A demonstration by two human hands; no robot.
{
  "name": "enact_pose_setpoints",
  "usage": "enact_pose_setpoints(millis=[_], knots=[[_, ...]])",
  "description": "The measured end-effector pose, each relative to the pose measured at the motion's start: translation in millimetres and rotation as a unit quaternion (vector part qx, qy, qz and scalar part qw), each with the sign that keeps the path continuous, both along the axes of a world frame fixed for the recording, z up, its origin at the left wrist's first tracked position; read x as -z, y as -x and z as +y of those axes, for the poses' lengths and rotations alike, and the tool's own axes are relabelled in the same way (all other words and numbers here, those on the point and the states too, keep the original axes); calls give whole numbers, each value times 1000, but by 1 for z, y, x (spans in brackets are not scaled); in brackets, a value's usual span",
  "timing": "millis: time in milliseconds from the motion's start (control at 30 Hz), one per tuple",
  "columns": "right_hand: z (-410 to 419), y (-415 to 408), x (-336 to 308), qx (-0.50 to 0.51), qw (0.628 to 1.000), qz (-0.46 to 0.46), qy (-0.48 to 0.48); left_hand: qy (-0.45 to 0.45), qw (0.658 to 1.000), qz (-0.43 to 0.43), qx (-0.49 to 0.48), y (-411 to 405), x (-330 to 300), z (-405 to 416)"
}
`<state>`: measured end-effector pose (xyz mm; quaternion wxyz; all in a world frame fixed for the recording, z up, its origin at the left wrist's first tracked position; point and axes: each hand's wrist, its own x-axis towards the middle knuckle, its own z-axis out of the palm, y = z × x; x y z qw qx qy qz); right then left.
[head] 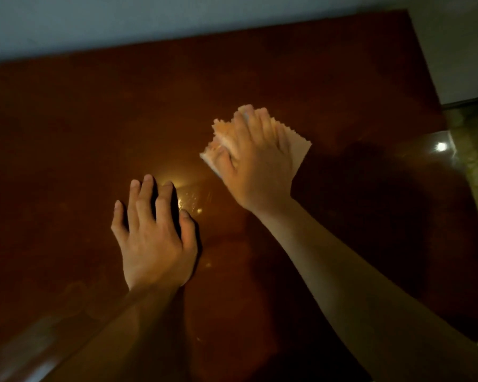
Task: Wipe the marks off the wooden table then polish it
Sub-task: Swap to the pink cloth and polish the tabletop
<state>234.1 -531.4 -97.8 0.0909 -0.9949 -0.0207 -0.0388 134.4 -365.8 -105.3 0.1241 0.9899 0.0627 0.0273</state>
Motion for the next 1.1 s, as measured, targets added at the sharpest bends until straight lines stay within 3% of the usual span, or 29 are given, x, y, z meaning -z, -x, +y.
enact_pose_setpoints(millis=[200,433,600,767,967,1100], knots=[[-4,-4,0,105,994,9,35,5,1000,1,1,0,-1,0],[-20,11,1,0,998,35,46,7,1000,10,1,-1,-4,0],[-7,13,1,114,992,19,41,14,1000,5,1,-1,-4,-1],[-8,27,1,-60,997,38,37,11,1000,7,1,0,-6,-1],[-20,-2,1,93,995,20,37,4,1000,9,6,0,-4,-1],[16,48,4,-6,1000,0,-10,-4,1000,8,5,0,-2,0]])
